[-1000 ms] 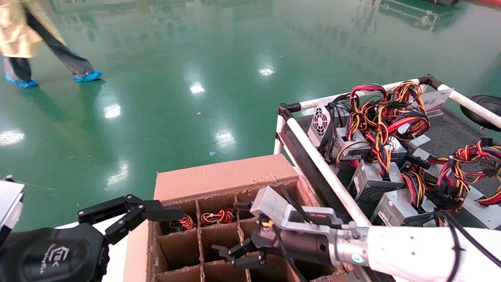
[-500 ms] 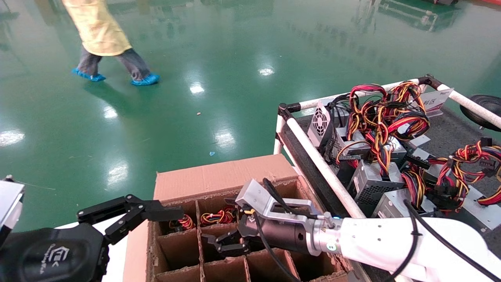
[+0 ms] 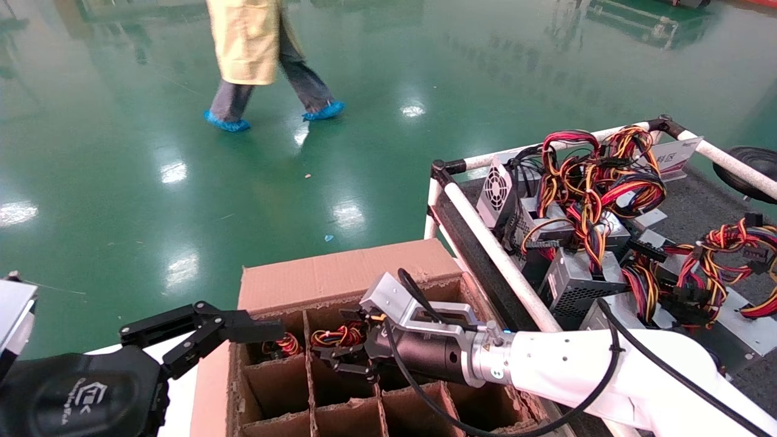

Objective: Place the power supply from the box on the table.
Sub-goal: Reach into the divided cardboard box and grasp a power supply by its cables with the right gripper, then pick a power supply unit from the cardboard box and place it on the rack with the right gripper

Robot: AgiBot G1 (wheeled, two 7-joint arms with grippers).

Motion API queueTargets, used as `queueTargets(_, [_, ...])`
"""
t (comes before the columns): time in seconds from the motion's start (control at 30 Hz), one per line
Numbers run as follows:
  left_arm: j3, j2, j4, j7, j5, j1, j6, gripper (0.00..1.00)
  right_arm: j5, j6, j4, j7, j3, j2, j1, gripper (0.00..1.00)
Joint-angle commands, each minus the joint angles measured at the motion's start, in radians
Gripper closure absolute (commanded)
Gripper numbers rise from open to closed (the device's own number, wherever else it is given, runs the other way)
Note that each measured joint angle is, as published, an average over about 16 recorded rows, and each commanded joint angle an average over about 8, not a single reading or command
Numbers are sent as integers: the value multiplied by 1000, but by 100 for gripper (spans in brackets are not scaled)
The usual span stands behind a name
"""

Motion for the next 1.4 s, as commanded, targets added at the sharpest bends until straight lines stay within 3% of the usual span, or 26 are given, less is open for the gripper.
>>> queueTargets(0.03, [0, 0, 0, 0, 0, 0, 0, 0, 1, -1, -21, -10, 0, -6, 4, 100])
queueTargets(0.8, [0, 0, 0, 0, 0, 0, 0, 0, 34, -41, -135, -57, 16, -10, 24, 100])
queueTargets(1.1, [1, 0, 0, 0, 0, 0, 0, 0, 84, -107, -138, -13, 39, 5, 58, 100])
queueTargets(1.4, [1, 0, 0, 0, 0, 0, 0, 0, 157, -173, -44, 91, 83, 77, 105, 100])
